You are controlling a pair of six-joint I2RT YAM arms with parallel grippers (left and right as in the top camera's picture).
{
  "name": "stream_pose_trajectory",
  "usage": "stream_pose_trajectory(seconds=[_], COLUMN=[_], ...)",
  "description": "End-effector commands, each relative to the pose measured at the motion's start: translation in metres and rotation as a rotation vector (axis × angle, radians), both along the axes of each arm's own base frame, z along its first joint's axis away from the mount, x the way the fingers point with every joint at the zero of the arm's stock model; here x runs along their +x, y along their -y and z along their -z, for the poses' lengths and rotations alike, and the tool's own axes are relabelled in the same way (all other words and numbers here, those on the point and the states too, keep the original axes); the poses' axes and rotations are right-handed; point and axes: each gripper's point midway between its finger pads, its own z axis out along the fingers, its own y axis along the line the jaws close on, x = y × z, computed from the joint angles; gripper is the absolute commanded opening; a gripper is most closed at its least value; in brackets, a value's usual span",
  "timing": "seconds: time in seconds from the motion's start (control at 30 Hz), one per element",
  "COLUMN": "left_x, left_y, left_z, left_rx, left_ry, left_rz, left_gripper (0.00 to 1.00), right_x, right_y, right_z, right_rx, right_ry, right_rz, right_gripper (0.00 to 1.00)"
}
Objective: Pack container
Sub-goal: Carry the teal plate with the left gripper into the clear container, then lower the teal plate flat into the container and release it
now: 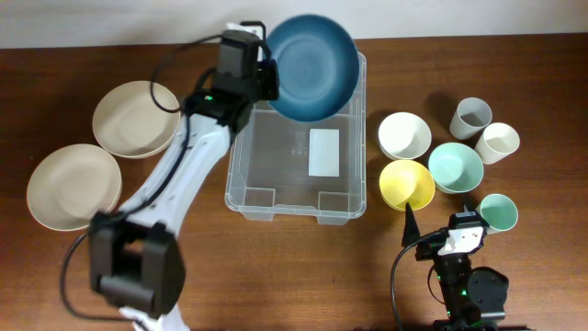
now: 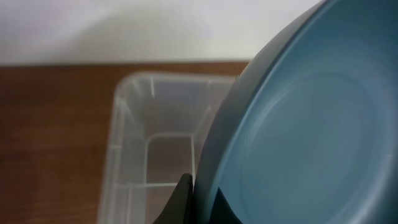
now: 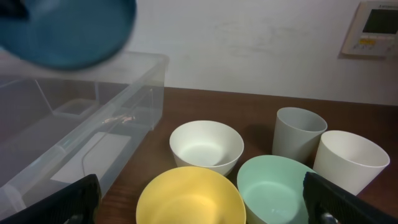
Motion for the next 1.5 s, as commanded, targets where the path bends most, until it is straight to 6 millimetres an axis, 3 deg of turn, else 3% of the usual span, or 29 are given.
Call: stream_pose_trajectory(seconds=[0.0, 0.27, 0.6, 0.7, 0.87, 1.07, 1.27, 1.37, 1.47], left_x=[0.008, 0.022, 0.018, 0.014, 0.014, 0.018, 0.004, -0.017, -0.053], left_y=[0.018, 0.017, 0.009, 0.007, 0.007, 0.009, 0.003, -0.004, -0.009], left_z=[0.011, 0.053, 0.071, 0.076, 0.076, 0.059, 0.024, 0.017, 0.027], left_rx=[0.005, 0.043, 0.086, 0.096, 0.096, 0.081, 0.075, 0.097, 0.129], left_ry=[0.013, -0.014, -0.062, -0.086, -0.089, -0.053, -0.036, -0.093, -0.233], left_rz=[0.032, 0.0, -0.024, -0.024, -0.023, -0.024, -0.025, -0.022, 0.003], left_gripper=[0.0, 0.01, 0.02, 0.23, 0.3, 0.3, 0.29, 0.07, 0.01], right_x=[0.0, 0.0, 0.0, 0.0, 0.0, 0.0, 0.0, 0.0, 0.0], right_y=[0.0, 0.0, 0.0, 0.0, 0.0, 0.0, 0.0, 0.0, 0.0], right_z=[0.002, 0.002, 0.002, 0.002, 0.002, 0.002, 0.002, 0.002, 0.002], right_rx=[0.001, 0.001, 0.001, 0.001, 0.001, 0.001, 0.001, 0.001, 0.001], right_ry=[-0.002, -0.002, -0.002, -0.002, -0.002, -0.002, -0.002, -0.002, -0.002], right_rz=[0.002, 0.002, 0.002, 0.002, 0.002, 0.002, 0.002, 0.002, 0.002], right_gripper=[0.99, 0.99, 0.99, 0.99, 0.99, 0.99, 0.99, 0.99, 0.99])
